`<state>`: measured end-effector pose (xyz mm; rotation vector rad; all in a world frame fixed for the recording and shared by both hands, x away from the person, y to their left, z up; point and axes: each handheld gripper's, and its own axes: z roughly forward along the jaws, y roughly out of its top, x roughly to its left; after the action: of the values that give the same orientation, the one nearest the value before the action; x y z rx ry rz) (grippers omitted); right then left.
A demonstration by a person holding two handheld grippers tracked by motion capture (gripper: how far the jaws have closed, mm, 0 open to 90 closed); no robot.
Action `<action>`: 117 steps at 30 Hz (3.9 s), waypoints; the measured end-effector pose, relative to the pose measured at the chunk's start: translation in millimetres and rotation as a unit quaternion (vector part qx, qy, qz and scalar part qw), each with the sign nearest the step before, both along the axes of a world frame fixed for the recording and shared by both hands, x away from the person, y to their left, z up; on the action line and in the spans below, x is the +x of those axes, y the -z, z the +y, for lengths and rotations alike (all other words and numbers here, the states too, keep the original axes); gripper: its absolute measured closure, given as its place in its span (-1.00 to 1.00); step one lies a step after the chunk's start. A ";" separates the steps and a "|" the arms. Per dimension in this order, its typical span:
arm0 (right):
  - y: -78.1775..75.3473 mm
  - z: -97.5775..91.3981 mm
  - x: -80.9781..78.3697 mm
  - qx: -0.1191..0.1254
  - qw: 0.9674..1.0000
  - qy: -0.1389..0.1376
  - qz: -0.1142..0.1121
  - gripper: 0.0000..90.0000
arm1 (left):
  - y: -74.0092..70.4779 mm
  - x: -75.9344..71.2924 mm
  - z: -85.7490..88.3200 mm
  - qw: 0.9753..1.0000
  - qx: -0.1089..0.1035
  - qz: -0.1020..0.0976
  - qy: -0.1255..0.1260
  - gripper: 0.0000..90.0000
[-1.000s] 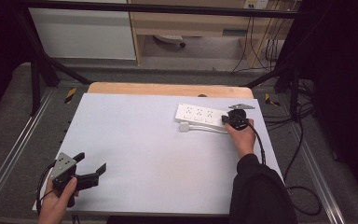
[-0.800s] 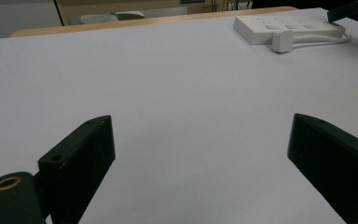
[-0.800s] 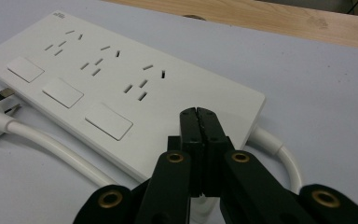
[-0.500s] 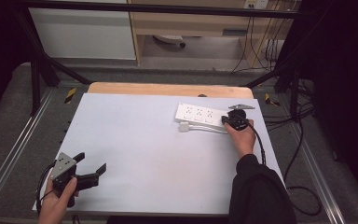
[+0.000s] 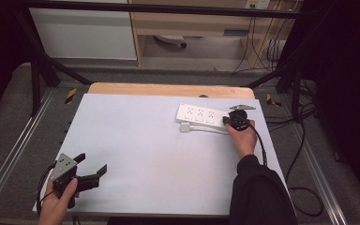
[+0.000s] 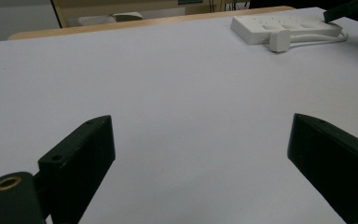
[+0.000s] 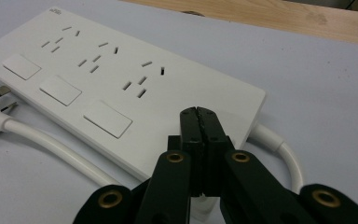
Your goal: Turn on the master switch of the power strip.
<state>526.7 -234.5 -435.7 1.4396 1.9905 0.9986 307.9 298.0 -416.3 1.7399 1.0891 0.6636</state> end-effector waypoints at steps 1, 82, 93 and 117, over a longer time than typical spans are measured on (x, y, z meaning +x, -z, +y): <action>-0.1 0.1 0.0 -0.001 1.000 0.000 0.000 1.00 | 0.1 0.2 0.0 1.000 0.000 0.000 0.001 -0.83; 5.5 -0.4 -4.7 0.009 1.000 0.007 -0.027 1.00 | 0.5 0.3 0.2 1.000 0.000 0.006 -0.003 -0.83; 3.4 -1.7 -4.7 0.010 1.000 0.012 -0.025 1.00 | 0.4 0.4 0.5 1.000 0.000 0.005 -0.004 -0.83; -5.5 -0.1 -8.0 0.036 0.999 0.002 -0.021 0.61 | 0.4 0.4 1.0 1.000 -0.001 0.005 -0.004 -0.83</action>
<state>518.7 -234.6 -430.2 1.4475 1.9393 1.0988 308.3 299.0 -416.7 1.7397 1.1032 0.6582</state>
